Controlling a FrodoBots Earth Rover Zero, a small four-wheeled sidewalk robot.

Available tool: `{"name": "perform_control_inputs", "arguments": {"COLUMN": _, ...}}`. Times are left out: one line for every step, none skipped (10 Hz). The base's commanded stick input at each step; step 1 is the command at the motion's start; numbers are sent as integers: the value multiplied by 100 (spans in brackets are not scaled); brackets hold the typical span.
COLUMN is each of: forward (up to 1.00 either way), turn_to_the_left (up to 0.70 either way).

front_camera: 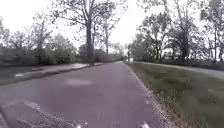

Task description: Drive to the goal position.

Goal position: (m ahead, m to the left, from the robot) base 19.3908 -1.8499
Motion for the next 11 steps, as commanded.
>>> {"name": "perform_control_inputs", "arguments": {"forward": 100, "turn_to_the_left": -40}}
{"name": "perform_control_inputs", "arguments": {"forward": 100, "turn_to_the_left": 0}}
{"name": "perform_control_inputs", "arguments": {"forward": 100, "turn_to_the_left": 0}}
{"name": "perform_control_inputs", "arguments": {"forward": 100, "turn_to_the_left": 0}}
{"name": "perform_control_inputs", "arguments": {"forward": 100, "turn_to_the_left": 0}}
{"name": "perform_control_inputs", "arguments": {"forward": 100, "turn_to_the_left": 0}}
{"name": "perform_control_inputs", "arguments": {"forward": 100, "turn_to_the_left": 0}}
{"name": "perform_control_inputs", "arguments": {"forward": 100, "turn_to_the_left": 0}}
{"name": "perform_control_inputs", "arguments": {"forward": 100, "turn_to_the_left": 0}}
{"name": "perform_control_inputs", "arguments": {"forward": 100, "turn_to_the_left": 0}}
{"name": "perform_control_inputs", "arguments": {"forward": 100, "turn_to_the_left": 0}}
